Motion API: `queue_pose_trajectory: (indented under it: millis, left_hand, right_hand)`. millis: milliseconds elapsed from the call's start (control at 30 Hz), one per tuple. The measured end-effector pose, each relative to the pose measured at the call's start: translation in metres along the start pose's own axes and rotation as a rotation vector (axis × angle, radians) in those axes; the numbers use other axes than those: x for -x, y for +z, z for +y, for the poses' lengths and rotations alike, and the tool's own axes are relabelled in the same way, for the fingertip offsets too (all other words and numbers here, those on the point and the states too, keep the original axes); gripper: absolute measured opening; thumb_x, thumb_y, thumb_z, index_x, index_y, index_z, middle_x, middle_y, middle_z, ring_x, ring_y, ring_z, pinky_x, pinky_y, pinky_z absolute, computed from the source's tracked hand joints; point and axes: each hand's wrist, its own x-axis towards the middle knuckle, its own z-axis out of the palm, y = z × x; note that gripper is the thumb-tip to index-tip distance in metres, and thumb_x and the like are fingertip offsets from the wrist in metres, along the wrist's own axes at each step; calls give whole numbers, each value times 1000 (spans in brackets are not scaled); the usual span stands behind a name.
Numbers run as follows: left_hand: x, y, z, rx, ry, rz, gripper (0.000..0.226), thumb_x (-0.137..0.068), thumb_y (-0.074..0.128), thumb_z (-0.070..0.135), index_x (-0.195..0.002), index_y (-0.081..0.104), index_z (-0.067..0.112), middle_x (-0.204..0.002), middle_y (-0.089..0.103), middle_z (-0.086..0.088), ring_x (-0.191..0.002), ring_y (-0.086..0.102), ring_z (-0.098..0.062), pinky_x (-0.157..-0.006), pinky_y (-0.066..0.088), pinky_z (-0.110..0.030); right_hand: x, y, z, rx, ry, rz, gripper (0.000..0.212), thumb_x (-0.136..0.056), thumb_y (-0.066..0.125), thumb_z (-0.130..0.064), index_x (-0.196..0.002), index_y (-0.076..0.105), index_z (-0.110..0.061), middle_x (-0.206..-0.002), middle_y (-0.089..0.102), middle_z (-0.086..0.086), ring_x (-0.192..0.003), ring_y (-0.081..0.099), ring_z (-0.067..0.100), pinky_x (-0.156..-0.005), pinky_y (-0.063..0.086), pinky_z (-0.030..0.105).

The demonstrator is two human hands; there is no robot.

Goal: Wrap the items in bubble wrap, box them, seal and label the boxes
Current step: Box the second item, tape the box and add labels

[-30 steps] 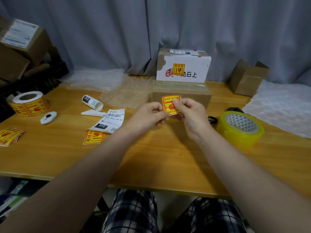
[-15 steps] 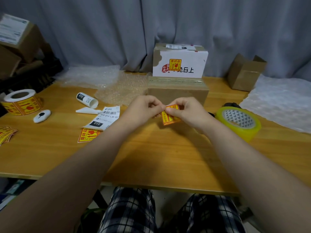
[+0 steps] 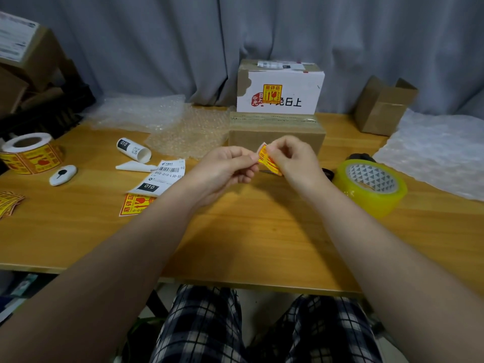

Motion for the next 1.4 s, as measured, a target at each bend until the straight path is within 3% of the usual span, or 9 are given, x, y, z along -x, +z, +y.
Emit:
queue_pose_trajectory:
  millis: [100,167,267,367,467,800,1000,1233,1400]
  left_hand:
    - [-5,-1,-4,-56,58,173,14,-93,57,14,-80,63,10,-63,61,5,-53,54,0,-54,46,-12]
    - [-6,0,-6,-47,82,209,15,-93,58,15,-79,62,11,-64,60,5,-55,54,-1,-57,47,-13]
    - [-5,3,-8,-61,120,198,14,-93,57,14,-81,64,11,-67,62,3,-62,57,-3,-63,49,-14]
    - [-4,4,-11,-60,143,201,12,-94,56,13,-85,65,10,-73,64,0,-69,59,-4,-70,50,-16]
    - [-4,4,-13,-68,159,186,13,-95,54,13,-89,65,9,-75,65,0,-71,60,-4,-72,49,-16]
    - [-4,5,-13,-60,168,188,13,-94,53,9,-88,64,11,-76,65,0,-75,60,-7,-75,50,-18]
    - [-4,6,-14,-61,155,184,12,-94,53,7,-89,64,8,-77,65,-1,-74,60,-7,-74,50,-17]
    - [-3,8,-11,-273,233,233,11,-94,54,5,-89,63,8,-75,62,0,-74,58,-7,-75,48,-17]
    - [-1,9,-10,-382,277,254,12,-94,55,10,-86,62,13,-77,63,3,-79,59,-10,-79,48,-22]
  right_hand:
    - [1,1,3,237,-226,115,20,-83,71,-19,-102,65,-19,-105,53,-4,-103,49,13,-90,37,24]
    - [4,3,0,144,-350,90,15,-84,70,-19,-98,72,-15,-99,61,-4,-99,57,12,-89,42,26]
    - [9,8,-3,-37,-297,-35,16,-87,67,-12,-102,73,-13,-97,71,-4,-95,65,6,-89,51,26]
    - [10,13,0,-153,-210,-42,20,-88,67,-8,-106,71,-13,-98,72,0,-97,68,12,-90,54,38]
    - [10,13,-1,-229,-175,-13,20,-87,66,-4,-106,71,-9,-95,72,3,-95,69,16,-91,54,39]
    - [9,14,-1,-265,-165,-19,21,-87,65,-2,-105,70,-12,-92,71,1,-91,69,11,-86,54,26]
    - [9,14,0,-291,-154,-20,22,-87,66,-2,-106,69,-12,-93,71,3,-91,69,13,-86,54,27]
    - [11,14,-1,-313,-143,-41,11,-84,71,-7,-90,72,-16,-76,71,-10,-76,69,5,-74,53,21]
    - [10,13,0,-203,-192,0,8,-87,67,-8,-87,72,-15,-78,70,-5,-77,67,8,-75,52,21]
